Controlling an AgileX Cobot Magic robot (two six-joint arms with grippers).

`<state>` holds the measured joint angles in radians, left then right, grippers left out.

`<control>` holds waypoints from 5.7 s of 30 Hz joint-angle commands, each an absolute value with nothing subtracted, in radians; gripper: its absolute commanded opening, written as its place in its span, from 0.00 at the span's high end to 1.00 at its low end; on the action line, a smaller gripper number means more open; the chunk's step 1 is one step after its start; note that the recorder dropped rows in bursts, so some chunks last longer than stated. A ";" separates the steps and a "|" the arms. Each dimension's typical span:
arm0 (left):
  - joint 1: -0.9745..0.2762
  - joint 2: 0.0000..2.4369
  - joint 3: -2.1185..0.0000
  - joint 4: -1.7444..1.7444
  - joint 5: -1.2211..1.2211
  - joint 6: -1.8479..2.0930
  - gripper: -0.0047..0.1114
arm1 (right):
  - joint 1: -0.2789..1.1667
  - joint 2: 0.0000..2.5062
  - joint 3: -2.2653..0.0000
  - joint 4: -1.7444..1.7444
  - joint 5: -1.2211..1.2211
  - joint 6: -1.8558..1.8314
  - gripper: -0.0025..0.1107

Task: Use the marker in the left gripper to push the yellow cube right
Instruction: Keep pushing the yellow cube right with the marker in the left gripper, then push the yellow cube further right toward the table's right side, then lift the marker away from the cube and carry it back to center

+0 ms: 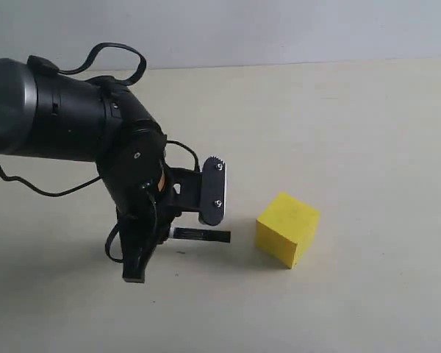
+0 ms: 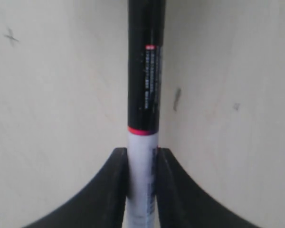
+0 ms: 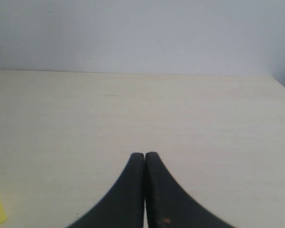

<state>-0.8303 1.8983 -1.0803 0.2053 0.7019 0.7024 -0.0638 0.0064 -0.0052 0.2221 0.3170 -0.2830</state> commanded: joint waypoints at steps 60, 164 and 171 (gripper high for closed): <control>-1.047 2.078 -1.461 0.045 0.849 0.591 0.96 | -0.070 0.000 0.000 0.218 0.312 -0.284 0.98; -0.880 2.022 -1.652 0.325 1.021 -0.759 0.96 | -0.070 0.000 0.000 0.218 0.312 -0.284 0.98; -0.857 2.084 -1.652 0.169 1.011 -0.801 0.96 | -0.070 0.000 0.000 0.218 0.312 -0.284 0.98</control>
<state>-0.8558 2.0607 -1.6508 0.2428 1.0337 -0.7780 -0.0638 0.0064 -0.0052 0.2221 0.3170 -0.2830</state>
